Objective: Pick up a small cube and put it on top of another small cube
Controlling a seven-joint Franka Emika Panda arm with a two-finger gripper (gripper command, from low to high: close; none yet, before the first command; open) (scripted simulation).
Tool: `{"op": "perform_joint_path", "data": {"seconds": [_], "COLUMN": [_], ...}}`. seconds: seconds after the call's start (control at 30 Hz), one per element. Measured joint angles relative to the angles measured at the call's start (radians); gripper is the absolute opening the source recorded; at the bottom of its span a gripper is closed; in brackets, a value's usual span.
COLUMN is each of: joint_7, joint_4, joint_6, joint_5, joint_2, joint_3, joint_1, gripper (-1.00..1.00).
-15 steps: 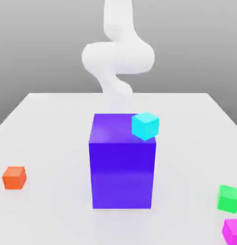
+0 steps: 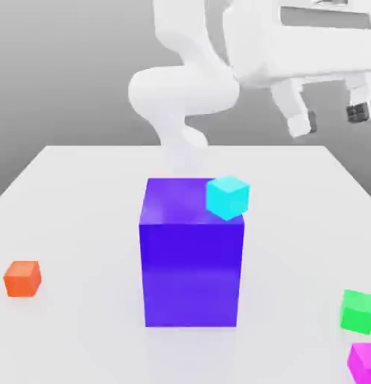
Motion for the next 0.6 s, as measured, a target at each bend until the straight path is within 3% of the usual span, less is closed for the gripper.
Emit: {"op": "perform_joint_path", "data": {"seconds": [0.27, 0.6], "joint_7": [-0.232, -0.372], "joint_4": [0.024, 0.059], "joint_6": [0.076, 0.205], "joint_5": [-0.019, -0.198], "joint_2": [0.281, 0.618], "joint_3": [0.05, 0.076], "joint_1": [0.093, 0.18], "gripper": [0.0, 0.0]}}
